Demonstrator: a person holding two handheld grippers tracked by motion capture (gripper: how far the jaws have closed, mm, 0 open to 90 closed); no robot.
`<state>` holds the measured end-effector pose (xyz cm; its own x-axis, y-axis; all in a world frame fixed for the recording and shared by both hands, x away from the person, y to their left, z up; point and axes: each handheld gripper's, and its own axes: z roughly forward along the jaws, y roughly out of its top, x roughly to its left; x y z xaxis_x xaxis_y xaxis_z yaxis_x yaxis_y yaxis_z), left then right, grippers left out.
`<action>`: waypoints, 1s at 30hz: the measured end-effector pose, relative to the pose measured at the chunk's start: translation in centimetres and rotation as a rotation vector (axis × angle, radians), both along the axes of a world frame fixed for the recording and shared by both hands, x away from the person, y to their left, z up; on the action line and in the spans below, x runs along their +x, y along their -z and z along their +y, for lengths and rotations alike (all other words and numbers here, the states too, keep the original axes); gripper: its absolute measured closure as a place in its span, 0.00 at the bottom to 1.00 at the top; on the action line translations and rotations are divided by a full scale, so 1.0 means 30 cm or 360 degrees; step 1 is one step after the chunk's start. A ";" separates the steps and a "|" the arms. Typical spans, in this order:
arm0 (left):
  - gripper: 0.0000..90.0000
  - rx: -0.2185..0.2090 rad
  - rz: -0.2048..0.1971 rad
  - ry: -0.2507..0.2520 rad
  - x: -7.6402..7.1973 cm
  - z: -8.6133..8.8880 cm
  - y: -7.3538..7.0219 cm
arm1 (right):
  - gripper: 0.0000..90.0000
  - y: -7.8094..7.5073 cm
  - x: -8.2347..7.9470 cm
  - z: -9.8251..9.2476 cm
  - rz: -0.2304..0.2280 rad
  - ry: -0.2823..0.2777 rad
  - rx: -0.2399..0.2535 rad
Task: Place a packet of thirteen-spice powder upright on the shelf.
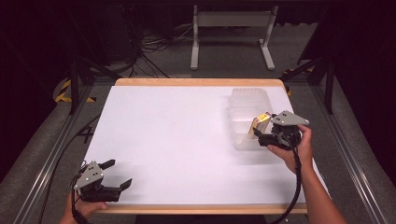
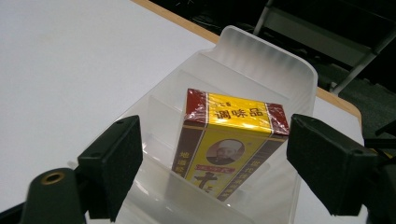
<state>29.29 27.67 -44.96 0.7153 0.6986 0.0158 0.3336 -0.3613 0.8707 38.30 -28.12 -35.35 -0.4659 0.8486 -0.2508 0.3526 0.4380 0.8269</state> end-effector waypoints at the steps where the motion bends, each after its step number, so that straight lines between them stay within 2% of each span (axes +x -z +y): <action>1: 0.08 -0.0002 -0.0002 -0.0001 0.000 -0.001 0.000 | 0.21 -0.001 -0.004 0.000 -0.0001 -0.0001 -0.0005; 11: 0.08 0.0000 0.0001 0.0003 -0.001 -0.001 0.000 | 0.21 -0.007 -0.038 -0.013 -0.0007 -0.0020 -0.0034; 30: 0.08 -0.0002 0.0004 0.0005 -0.003 -0.003 0.000 | 0.19 0.015 -0.114 -0.030 0.0007 -0.0083 -0.0109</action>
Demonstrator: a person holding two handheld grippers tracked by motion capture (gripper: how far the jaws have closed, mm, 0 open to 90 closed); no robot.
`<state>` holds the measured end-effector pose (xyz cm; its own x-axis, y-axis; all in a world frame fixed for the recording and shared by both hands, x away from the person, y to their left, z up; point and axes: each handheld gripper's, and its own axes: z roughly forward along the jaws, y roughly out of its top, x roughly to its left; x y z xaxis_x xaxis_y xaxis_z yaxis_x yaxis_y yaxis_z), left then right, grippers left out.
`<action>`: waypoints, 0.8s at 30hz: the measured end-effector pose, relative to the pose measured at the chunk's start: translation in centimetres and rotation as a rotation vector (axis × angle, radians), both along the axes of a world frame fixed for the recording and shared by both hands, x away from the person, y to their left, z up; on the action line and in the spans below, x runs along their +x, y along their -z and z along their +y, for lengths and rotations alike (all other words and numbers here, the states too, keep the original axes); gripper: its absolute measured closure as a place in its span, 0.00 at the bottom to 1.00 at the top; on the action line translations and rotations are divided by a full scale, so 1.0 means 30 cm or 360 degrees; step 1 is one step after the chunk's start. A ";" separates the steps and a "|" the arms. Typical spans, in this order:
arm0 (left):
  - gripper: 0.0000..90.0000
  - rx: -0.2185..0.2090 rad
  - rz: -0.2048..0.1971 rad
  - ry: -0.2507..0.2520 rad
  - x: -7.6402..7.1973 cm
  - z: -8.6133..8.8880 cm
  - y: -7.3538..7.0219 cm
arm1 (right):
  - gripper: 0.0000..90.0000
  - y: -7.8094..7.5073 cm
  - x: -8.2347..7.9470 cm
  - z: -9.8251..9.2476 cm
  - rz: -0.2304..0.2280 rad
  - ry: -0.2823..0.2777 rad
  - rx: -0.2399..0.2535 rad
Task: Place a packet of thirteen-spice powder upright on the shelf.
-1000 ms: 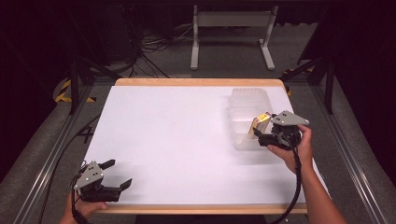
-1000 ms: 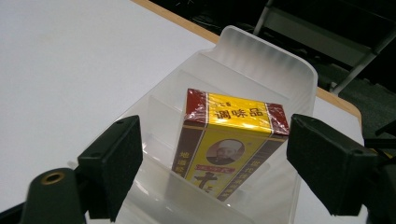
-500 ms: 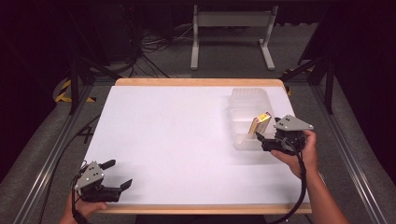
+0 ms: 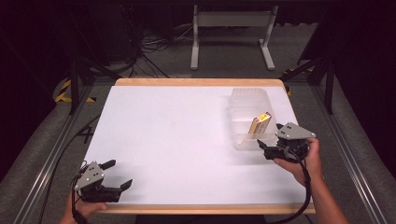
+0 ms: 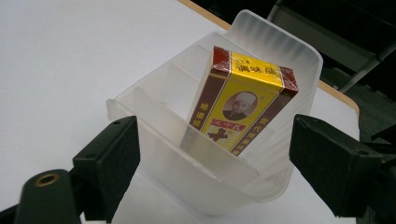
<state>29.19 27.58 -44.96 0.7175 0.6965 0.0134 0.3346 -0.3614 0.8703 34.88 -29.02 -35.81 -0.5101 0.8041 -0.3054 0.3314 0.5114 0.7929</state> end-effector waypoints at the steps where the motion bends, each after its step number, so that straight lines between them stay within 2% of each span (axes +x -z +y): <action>1: 0.08 0.0000 0.0000 0.0000 0.000 0.000 0.000 | 0.19 0.000 0.000 0.000 0.0000 0.0000 0.0000; 7: 0.08 0.0000 0.0005 0.0002 0.001 -0.001 0.001 | 0.18 0.021 -0.034 -0.010 0.0005 -0.0031 -0.0051; 18: 0.08 0.0003 0.0007 0.0004 0.004 -0.002 0.001 | 0.16 0.090 -0.072 -0.059 0.0071 -0.0047 -0.0148; 24: 0.08 0.0001 0.0010 0.0008 0.008 -0.003 0.002 | 0.14 0.130 -0.089 -0.097 0.0092 -0.0070 -0.0168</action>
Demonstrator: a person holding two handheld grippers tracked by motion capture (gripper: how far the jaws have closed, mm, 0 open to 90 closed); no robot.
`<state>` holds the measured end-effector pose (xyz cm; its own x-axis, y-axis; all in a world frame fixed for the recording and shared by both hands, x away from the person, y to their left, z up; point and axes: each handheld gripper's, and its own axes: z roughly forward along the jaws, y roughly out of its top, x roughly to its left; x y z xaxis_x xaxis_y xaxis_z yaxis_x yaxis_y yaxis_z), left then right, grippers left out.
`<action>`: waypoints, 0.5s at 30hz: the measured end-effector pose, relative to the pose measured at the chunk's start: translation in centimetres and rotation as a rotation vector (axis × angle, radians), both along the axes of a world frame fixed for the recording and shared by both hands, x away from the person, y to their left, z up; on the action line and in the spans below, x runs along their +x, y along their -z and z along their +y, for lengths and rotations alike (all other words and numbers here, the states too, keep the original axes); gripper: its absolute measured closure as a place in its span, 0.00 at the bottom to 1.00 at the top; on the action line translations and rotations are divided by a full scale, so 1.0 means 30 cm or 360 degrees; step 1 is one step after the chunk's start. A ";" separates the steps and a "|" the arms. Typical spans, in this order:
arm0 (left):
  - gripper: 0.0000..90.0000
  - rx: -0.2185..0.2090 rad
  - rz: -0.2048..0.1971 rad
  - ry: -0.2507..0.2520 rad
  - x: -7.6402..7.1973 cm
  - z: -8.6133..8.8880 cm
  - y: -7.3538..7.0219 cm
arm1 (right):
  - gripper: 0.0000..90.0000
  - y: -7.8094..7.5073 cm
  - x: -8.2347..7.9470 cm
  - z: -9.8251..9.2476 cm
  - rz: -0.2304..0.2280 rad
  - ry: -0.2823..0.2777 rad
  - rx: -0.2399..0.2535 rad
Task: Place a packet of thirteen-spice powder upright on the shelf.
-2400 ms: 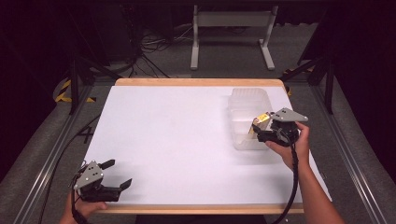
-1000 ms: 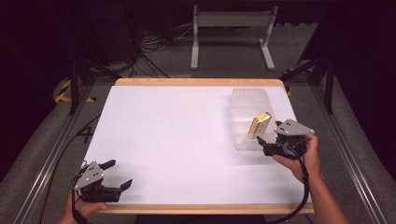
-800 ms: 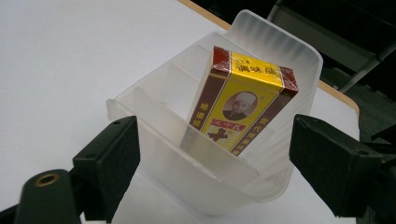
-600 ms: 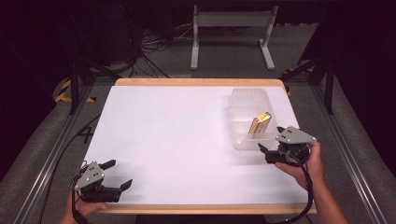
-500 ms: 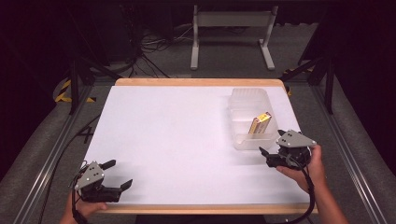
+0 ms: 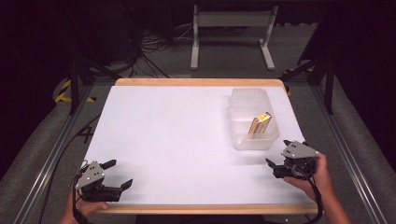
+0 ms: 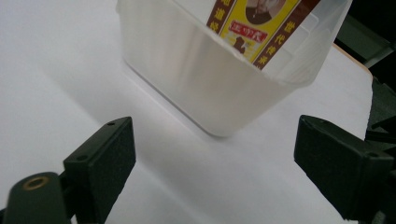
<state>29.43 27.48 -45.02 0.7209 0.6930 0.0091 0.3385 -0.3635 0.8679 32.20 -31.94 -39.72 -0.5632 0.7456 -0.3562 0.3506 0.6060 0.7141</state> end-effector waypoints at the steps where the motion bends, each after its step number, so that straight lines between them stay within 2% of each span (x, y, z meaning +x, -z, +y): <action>1: 0.08 0.0000 0.0001 -0.0001 0.000 -0.001 0.000 | 0.14 0.007 -0.004 -0.007 -0.0003 -0.0001 0.0000; 9: 0.08 0.0009 0.0003 0.0002 0.006 -0.004 0.000 | 0.13 0.063 -0.026 -0.070 0.0026 0.0019 0.0085; 15: 0.08 0.0011 0.0001 0.0007 0.013 -0.010 0.000 | 0.13 0.095 -0.059 -0.115 0.0044 0.0086 0.0143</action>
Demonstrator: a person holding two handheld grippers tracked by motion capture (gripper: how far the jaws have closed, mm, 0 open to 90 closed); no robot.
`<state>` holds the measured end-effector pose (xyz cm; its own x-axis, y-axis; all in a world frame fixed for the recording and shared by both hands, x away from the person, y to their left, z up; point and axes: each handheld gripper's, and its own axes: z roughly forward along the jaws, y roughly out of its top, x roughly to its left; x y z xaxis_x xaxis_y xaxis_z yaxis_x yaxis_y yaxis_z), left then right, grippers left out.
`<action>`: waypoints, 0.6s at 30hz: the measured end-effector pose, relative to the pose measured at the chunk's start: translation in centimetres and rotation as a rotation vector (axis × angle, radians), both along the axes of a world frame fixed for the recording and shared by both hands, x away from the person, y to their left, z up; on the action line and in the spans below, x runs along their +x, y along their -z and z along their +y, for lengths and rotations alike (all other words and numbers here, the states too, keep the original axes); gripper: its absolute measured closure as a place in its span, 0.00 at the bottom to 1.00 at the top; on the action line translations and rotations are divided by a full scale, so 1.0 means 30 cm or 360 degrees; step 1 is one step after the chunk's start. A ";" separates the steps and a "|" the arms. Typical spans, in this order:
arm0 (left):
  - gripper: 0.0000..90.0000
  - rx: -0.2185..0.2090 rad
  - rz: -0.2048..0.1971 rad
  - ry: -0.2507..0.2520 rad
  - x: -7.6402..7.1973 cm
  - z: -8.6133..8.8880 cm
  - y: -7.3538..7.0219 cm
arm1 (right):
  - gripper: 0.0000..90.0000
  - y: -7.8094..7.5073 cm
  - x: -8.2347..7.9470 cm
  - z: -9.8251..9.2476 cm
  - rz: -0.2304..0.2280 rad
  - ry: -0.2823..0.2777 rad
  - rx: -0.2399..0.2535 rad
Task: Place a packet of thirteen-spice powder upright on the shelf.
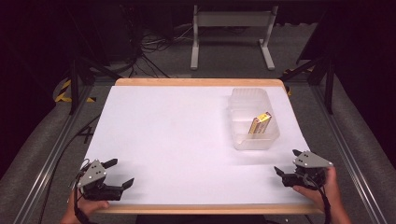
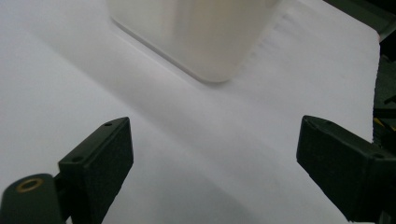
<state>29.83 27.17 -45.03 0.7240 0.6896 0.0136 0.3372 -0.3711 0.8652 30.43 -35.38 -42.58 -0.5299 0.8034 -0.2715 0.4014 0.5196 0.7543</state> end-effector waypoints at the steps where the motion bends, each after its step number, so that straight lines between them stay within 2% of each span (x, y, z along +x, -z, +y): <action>1: 0.08 0.0002 0.0000 0.0001 0.001 -0.001 0.000 | 0.13 0.006 -0.006 -0.007 0.0004 0.0012 0.0021; 9: 0.08 -0.0008 0.0003 0.0003 0.002 -0.001 -0.001 | 0.12 0.041 -0.035 -0.043 -0.0004 0.0104 0.0151; 10: 0.08 -0.0011 0.0000 0.0005 0.002 -0.001 -0.001 | 0.12 0.041 -0.037 -0.045 -0.0011 0.0108 0.0172; 11: 0.08 -0.0010 -0.0004 0.0006 0.001 -0.002 -0.002 | 0.11 0.041 -0.043 -0.044 -0.0051 0.0118 0.0196; 15: 0.08 -0.0008 -0.0020 0.0016 -0.008 0.001 -0.002 | 0.11 0.045 -0.046 -0.044 -0.0079 0.0136 0.0210; 18: 0.08 -0.0030 -0.0022 0.0013 -0.010 0.008 -0.001 | 0.10 0.044 -0.050 -0.045 -0.0099 0.0150 0.0230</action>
<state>29.53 27.41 -44.99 0.7294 0.6840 0.0107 0.3223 -0.3574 0.8765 28.94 -36.72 -43.89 -0.4363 0.8817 -0.1797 0.3934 0.3666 0.8431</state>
